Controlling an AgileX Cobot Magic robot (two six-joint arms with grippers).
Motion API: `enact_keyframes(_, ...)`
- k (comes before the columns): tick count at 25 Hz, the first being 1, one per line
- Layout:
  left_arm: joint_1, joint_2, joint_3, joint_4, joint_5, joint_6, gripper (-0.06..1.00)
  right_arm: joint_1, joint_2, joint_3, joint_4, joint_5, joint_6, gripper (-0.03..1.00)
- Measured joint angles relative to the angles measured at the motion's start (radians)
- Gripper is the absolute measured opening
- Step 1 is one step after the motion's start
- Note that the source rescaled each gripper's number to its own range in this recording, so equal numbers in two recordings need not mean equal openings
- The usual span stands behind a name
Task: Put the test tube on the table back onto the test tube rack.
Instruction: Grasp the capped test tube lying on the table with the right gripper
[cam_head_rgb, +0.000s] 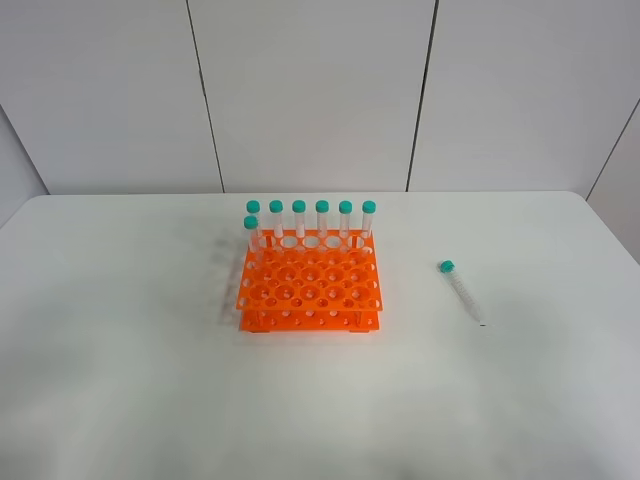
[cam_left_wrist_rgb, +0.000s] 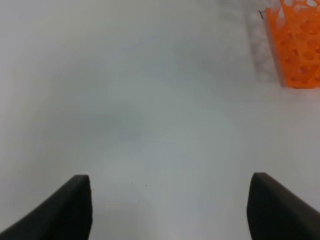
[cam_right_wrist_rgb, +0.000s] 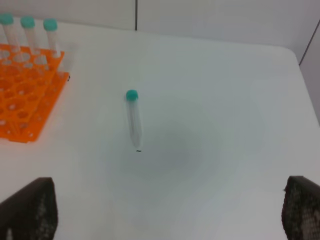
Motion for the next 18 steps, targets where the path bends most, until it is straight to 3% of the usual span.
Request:
enact_keyframes(3,0.0,0.0,0.0,0.0,0.0,0.0,1.0,0.0,0.133,-0.076,0.001,-0.016,0.0,1.0)
enact_keyframes(18,0.0,0.0,0.0,0.0,0.0,0.0,1.0,0.0,1.221,-0.505,0.041,-0.029,-0.015,1.0)
